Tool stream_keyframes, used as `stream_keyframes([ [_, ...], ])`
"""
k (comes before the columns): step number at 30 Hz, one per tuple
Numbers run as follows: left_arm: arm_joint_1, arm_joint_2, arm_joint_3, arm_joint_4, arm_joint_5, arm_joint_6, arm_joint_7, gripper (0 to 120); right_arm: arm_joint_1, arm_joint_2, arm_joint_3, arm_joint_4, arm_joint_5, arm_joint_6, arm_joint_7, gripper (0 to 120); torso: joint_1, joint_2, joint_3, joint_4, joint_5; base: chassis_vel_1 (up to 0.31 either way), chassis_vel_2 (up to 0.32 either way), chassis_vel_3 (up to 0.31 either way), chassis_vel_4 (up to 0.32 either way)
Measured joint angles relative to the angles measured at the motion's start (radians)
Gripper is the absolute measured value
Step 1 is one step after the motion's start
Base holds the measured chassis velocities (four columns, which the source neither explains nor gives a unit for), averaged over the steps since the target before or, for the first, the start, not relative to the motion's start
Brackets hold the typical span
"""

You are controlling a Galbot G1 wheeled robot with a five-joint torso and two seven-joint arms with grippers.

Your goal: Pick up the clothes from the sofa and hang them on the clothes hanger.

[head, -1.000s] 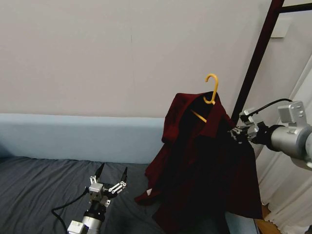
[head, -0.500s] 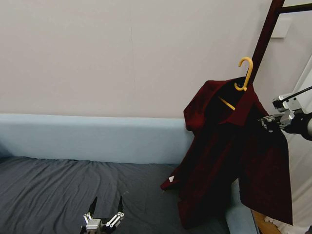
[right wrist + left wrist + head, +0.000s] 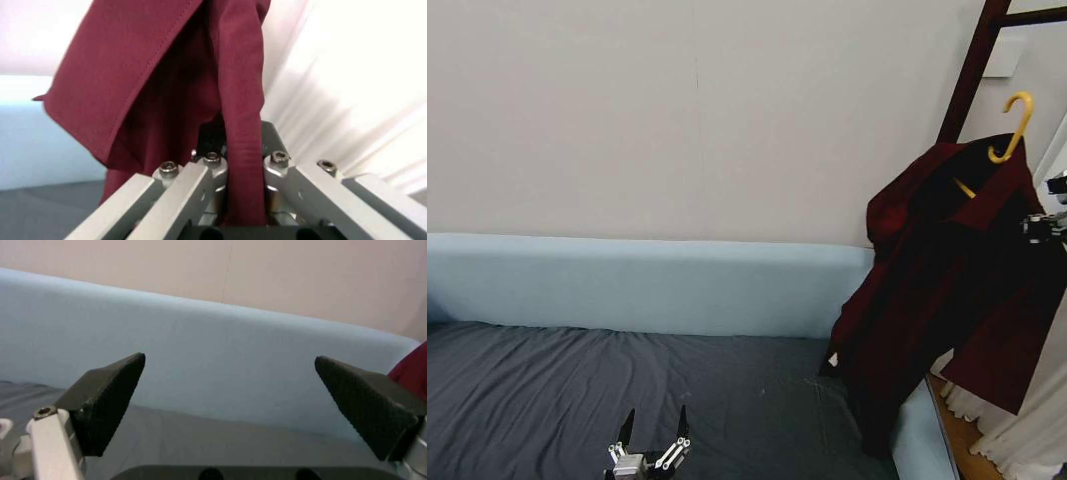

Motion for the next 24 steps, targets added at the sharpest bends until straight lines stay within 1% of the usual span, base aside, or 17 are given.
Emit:
stream_keyframes([
  [1,0.000,0.000,0.000,0.000,0.000,0.000,0.000,100,0.000,0.000,0.000,0.000,0.000,0.000,0.000,1,0.000,0.000,0.000,0.0000,0.0000,0.000,0.000,0.000,0.000],
  [5,0.005,0.000,0.000,-0.001,0.003,0.000,0.000,100,-0.015,0.028,-0.018,-0.101,-0.138,0.000,-0.019,1,0.000,0.000,0.000,0.0002,0.0001,0.000,0.000,0.000,0.000],
  [6,0.005,0.000,0.000,-0.001,0.003,0.000,0.000,100,-0.015,0.028,-0.018,-0.101,-0.138,0.000,-0.019,1,0.000,0.000,0.000,0.0002,0.0001,0.000,0.000,0.000,0.000],
  [10,-0.001,0.008,0.001,0.000,0.000,0.004,0.000,100,-0.015,0.062,-0.043,-0.233,-0.265,0.000,-0.093,1,0.000,0.000,0.000,-0.0003,0.0000,0.000,0.000,0.000,0.000],
  [11,-0.001,0.008,0.001,0.000,0.000,0.004,0.000,100,-0.015,0.062,-0.043,-0.233,-0.265,0.000,-0.093,1,0.000,0.000,0.000,-0.0003,0.0000,0.000,0.000,0.000,0.000],
  [14,0.001,0.009,0.005,0.002,-0.002,0.006,0.000,100,-0.006,0.126,-0.059,-0.352,-0.337,0.003,-0.140,1,0.000,0.000,0.000,-0.0002,-0.0001,0.000,0.000,0.000,0.000],
  [15,0.003,0.009,0.006,0.002,-0.002,0.007,0.000,100,-0.005,0.146,-0.063,-0.382,-0.349,0.006,-0.144,1,0.000,0.000,0.000,0.0000,0.0000,0.000,0.000,0.000,0.000],
  [16,0.003,0.009,0.006,0.002,-0.002,0.007,0.000,100,-0.005,0.146,-0.063,-0.382,-0.349,0.006,-0.144,1,0.000,0.000,0.000,0.0000,0.0000,0.000,0.000,0.000,0.000],
  [18,0.009,0.009,0.007,0.000,-0.001,0.010,0.000,100,0.003,0.191,-0.073,-0.461,-0.390,0.019,-0.175,1,0.000,0.000,0.000,0.0006,0.0002,0.000,0.000,0.000,0.000],
  [19,0.010,0.009,0.008,-0.002,-0.001,0.011,0.000,100,0.007,0.206,-0.076,-0.488,-0.408,0.024,-0.189,1,0.000,0.000,0.000,0.0002,0.0002,0.000,0.000,0.000,0.000],
  [21,0.011,0.010,0.008,-0.006,-0.001,0.017,0.000,100,0.020,0.243,-0.081,-0.558,-0.466,0.051,-0.232,1,0.000,0.000,0.000,0.0003,0.0001,0.000,0.000,0.000,0.000],
  [22,0.011,0.010,0.008,-0.006,-0.001,0.017,0.000,100,0.020,0.243,-0.081,-0.558,-0.466,0.051,-0.232,1,0.000,0.000,0.000,0.0003,0.0001,0.000,0.000,0.000,0.000],
  [24,0.013,0.010,0.010,-0.008,0.000,0.020,0.000,100,0.035,0.273,-0.085,-0.613,-0.526,0.080,-0.270,1,0.000,0.000,0.000,-0.0001,0.0002,0.000,0.000,0.000,0.000],
])
